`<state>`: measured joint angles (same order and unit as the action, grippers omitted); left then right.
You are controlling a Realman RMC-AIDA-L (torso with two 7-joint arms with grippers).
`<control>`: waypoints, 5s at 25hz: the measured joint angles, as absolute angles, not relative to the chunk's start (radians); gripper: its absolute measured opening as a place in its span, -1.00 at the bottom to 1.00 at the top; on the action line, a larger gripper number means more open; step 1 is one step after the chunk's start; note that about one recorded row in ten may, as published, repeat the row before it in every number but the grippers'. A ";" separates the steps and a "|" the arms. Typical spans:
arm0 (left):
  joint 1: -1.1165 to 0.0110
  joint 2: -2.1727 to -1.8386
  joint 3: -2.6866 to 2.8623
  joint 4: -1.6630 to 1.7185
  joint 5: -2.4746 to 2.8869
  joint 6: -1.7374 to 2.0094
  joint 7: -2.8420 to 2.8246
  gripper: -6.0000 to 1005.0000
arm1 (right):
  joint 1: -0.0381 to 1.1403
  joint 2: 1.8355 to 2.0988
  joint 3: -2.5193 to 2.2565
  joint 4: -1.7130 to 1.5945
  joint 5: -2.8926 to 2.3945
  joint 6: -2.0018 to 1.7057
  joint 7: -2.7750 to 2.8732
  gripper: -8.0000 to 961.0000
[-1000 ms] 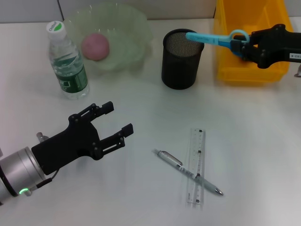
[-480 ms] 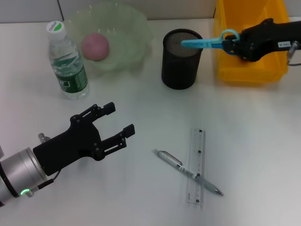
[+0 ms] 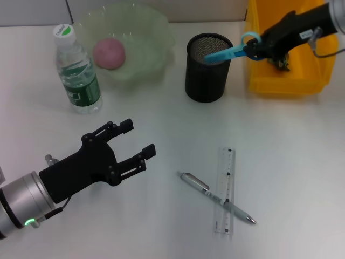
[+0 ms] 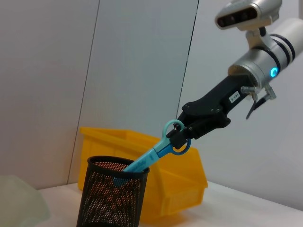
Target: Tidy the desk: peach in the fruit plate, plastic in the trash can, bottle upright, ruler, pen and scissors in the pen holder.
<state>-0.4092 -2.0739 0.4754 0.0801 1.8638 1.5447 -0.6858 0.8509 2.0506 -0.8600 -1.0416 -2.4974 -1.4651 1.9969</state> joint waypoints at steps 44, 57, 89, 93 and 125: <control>-0.410 -2.074 0.475 0.078 1.864 1.552 -0.686 0.59 | 0.988 2.067 -0.977 -1.033 -2.663 -1.428 2.198 -0.59; -0.408 -2.074 0.481 0.078 1.864 1.557 -0.686 0.59 | 0.979 2.076 -0.977 -1.039 -2.663 -1.429 2.198 0.13; -0.410 -2.074 0.482 0.078 1.865 1.561 -0.686 0.59 | 0.818 2.078 -0.965 -1.140 -2.408 -1.415 2.090 0.36; -0.415 -2.073 0.482 0.078 1.866 1.564 -0.691 0.59 | 0.672 2.078 -0.942 -1.150 -2.153 -1.406 1.919 0.36; -0.422 -2.071 0.483 0.078 1.870 1.567 -0.696 0.59 | 0.388 2.076 -0.776 -0.292 -1.468 -1.513 0.810 0.36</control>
